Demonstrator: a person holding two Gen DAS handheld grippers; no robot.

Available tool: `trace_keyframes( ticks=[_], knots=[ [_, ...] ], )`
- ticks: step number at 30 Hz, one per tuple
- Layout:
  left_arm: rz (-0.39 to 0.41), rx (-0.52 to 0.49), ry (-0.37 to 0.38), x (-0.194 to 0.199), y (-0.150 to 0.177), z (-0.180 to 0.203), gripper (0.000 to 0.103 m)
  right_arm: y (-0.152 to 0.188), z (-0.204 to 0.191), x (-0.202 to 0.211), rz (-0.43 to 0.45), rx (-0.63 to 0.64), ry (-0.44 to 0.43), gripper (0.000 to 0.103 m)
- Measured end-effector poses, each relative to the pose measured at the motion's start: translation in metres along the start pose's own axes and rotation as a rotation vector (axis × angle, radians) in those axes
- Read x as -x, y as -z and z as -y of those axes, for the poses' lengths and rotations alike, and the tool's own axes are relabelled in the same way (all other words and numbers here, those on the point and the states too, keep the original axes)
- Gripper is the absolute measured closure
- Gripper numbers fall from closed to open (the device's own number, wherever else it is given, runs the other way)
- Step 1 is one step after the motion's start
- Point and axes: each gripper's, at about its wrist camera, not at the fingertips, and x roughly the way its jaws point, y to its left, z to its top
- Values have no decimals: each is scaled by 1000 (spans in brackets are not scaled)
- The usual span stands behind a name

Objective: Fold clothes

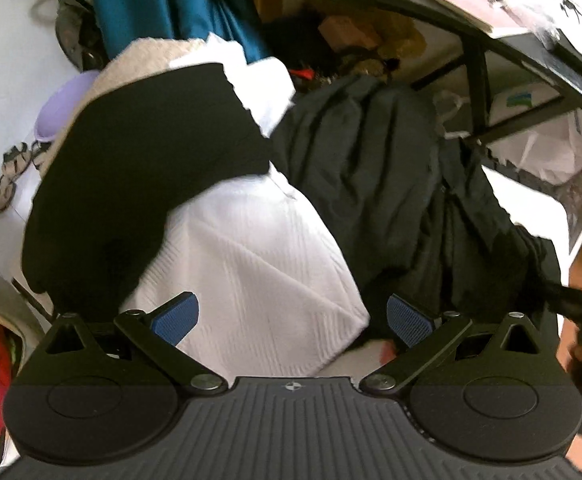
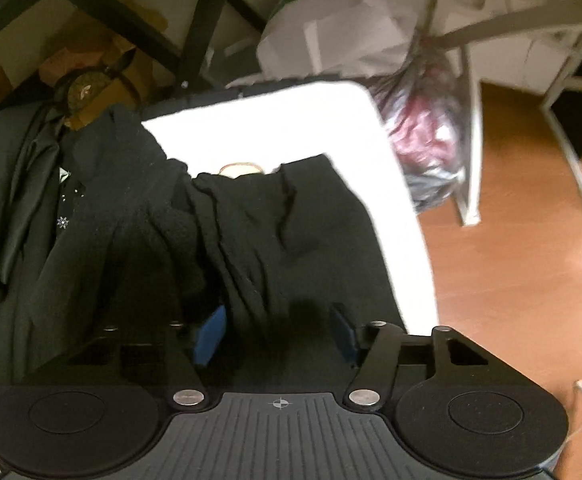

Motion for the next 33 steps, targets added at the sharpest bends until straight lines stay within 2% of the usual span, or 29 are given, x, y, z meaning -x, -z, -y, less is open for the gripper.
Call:
trace_keyframes(
  ticks=[3,9,13,18,24,27,29,30,31,33],
  knots=[
    [5,-9,2,3,2,9,0,-4,2,-4,-54,-18,-106,96],
    [-1,-6,44,4,-2,21,0,-2,8,45,40,14,-256,97],
    [-29,80,157,2,-6,21,0,9,15,87,89,64,-328,97],
    [-31,-7,150,1,-7,34,0,42,17,116,28,137,-370,97],
    [-67,-32,183,-4,-7,43,0,87,15,133,-46,173,-434,97],
    [-67,-67,189,-3,-4,49,0,102,17,131,-95,179,-399,97],
    [-66,-85,191,-2,-3,52,0,104,21,126,-94,180,-321,96],
    [-65,-94,191,-2,-2,53,0,103,24,123,-90,171,-284,91],
    [-65,-102,190,-1,-1,53,0,99,26,121,-82,150,-256,79],
    [-68,-107,179,-1,3,50,0,91,32,115,-62,111,-203,62]
  ],
)
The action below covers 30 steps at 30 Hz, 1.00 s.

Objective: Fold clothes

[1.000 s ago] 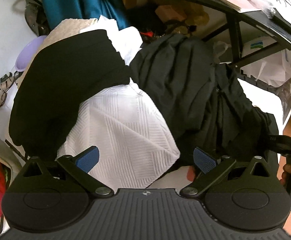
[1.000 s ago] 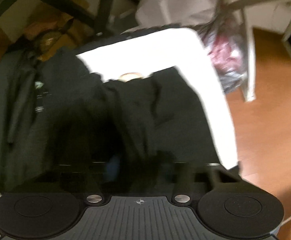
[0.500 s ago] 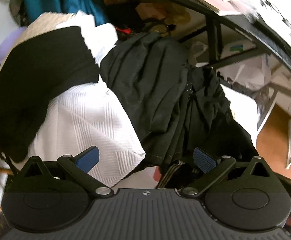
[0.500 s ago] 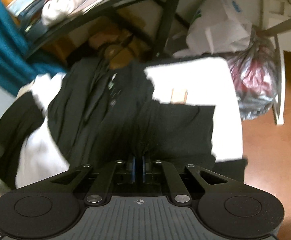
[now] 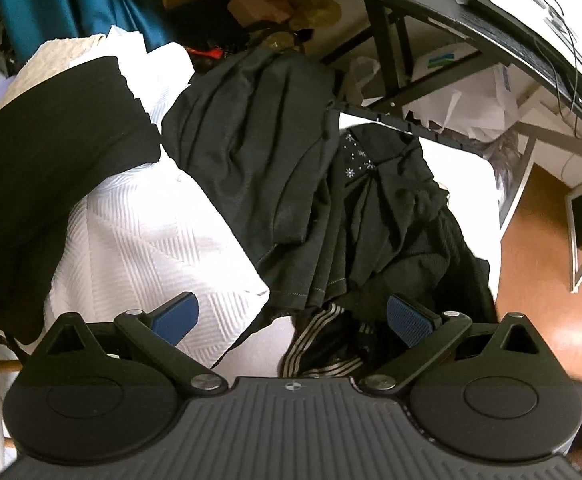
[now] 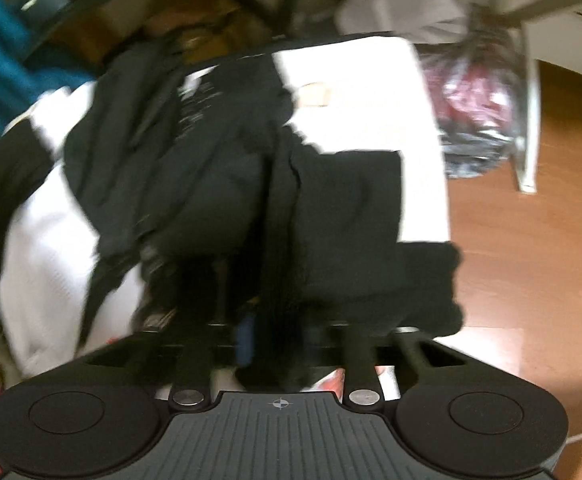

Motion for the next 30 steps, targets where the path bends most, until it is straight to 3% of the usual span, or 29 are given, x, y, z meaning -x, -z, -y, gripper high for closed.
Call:
trace_keyframes(
  ticks=[1,3,8,9,11,13,14,18,24,30],
  knots=[
    [-3,-1,-6,0,2,-2,0,-5,2,-2,20,-2,20,51],
    [-9,3,-19,1,6,-7,0,-16,5,-6,54,8,57,41],
    [-25,58,-61,3,15,-27,0,-47,5,-45,17,40,80,40],
    [-24,71,-67,4,16,-31,0,-52,4,-53,-17,40,71,48],
    [-19,100,-70,8,17,-38,1,-60,1,-67,-83,36,60,95],
    [-4,120,-58,13,17,-44,0,-69,-10,-60,-80,-10,105,98],
    [6,127,-51,15,16,-47,0,-74,-16,-50,-50,-37,109,99],
    [28,156,-32,21,12,-55,0,-95,-46,32,187,-53,-49,99],
    [123,173,64,43,2,-67,1,-116,-88,169,506,28,-230,99],
    [279,92,188,75,-4,-79,0,-150,-117,274,706,52,-357,99]
  ],
)
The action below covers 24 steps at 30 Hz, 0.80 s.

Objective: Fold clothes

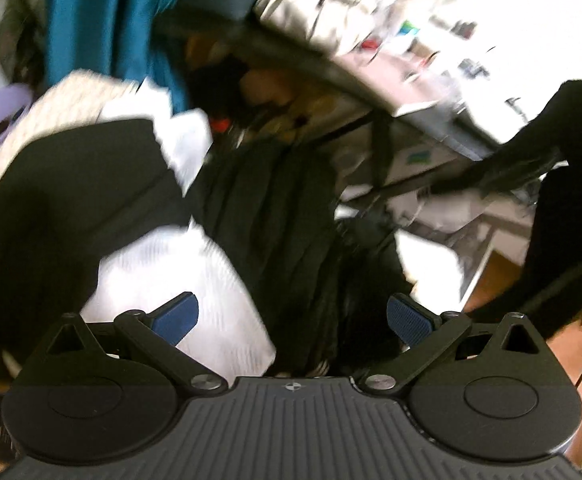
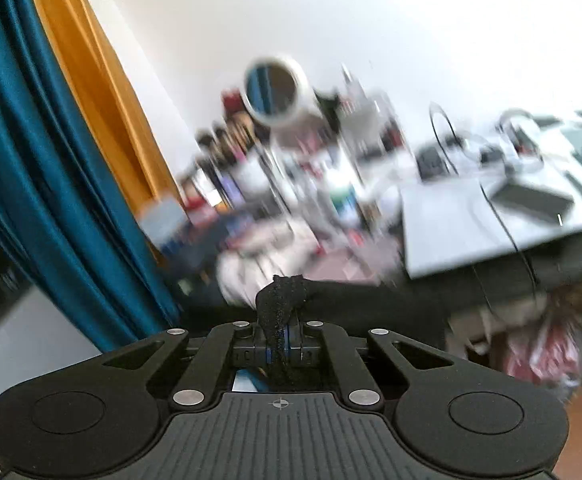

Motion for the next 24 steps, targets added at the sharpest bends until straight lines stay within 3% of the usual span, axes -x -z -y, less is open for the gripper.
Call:
trace_keyframes(
  ticks=[6,14,24],
  knots=[
    [110,-101,89,25,-10,5,0,-53,-65,25,131,81,-124,99],
    [211,-276,247,45,-12,38,0,-69,-155,29,122,183,-275,99],
    [311,-435,214,38,-4,50,0,-45,-231,37,65,199,-416,99]
  ],
)
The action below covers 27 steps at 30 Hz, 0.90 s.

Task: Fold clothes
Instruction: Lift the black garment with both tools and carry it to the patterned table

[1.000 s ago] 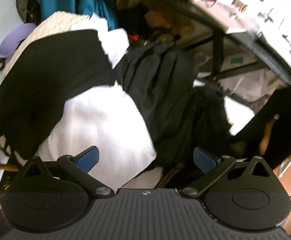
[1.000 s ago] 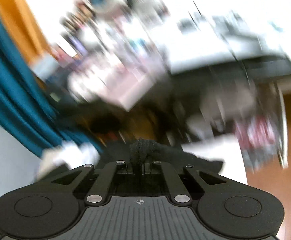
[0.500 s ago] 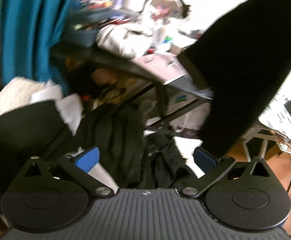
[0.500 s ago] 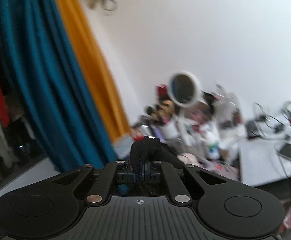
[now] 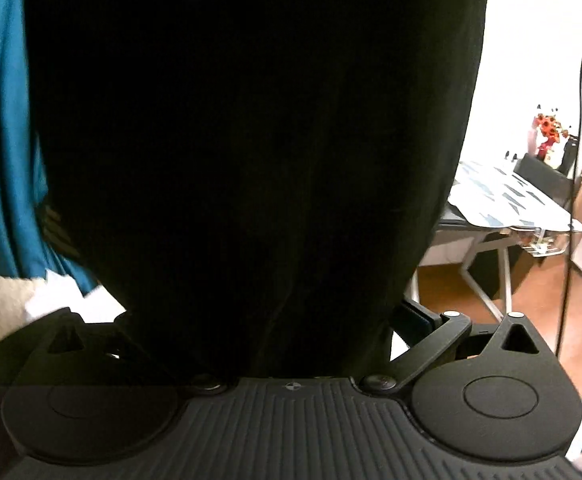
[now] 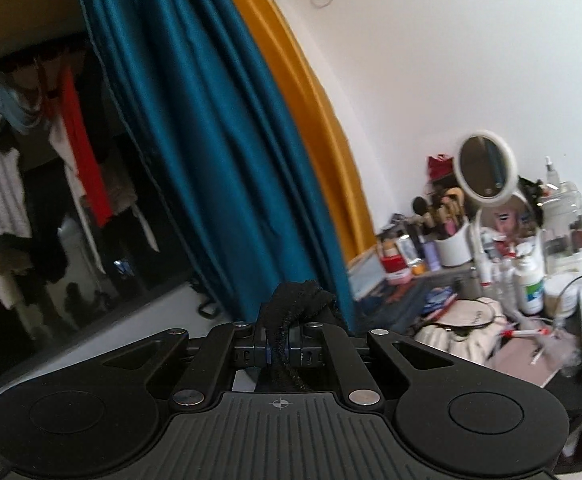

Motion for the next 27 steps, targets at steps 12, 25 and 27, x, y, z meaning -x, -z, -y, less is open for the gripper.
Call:
trace_keyframes(
  ticks=[12,25,27],
  knots=[
    [49,200,25,20,6,-57,98,36,37,27,19,-2,300,98],
    [308,118,181,43,-46,-55,98,159,104,75,-228,-271,604,98],
    [265,113,200,27,-45,-38,98,164,103,91,-220,-262,610,98]
  ],
)
